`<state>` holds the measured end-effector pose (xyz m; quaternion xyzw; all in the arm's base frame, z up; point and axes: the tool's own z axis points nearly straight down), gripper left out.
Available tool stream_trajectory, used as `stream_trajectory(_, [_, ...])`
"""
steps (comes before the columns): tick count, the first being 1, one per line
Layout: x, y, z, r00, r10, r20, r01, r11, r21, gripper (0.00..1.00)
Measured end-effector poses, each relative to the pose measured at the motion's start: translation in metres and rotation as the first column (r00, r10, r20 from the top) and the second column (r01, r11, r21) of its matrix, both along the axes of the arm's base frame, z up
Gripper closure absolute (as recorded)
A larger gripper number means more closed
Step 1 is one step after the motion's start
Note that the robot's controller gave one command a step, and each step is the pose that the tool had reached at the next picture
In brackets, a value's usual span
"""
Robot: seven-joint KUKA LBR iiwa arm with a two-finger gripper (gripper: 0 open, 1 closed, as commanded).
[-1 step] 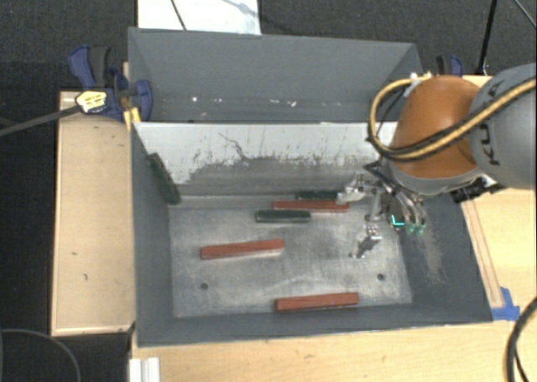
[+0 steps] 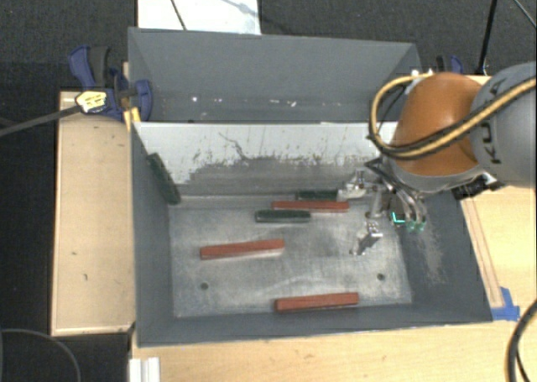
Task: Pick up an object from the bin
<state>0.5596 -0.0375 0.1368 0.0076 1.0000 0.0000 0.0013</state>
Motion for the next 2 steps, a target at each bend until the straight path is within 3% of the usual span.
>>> stream_trajectory(1, [0.0297, 0.0573, -0.0592, 0.982, 0.189, 0.008, -0.189, 0.982, 0.0, 1.0])
stream_trajectory(2, [0.0233, 0.0558, -0.061, 0.982, 0.19, -0.023, -0.19, 0.982, 0.002, 0.0])
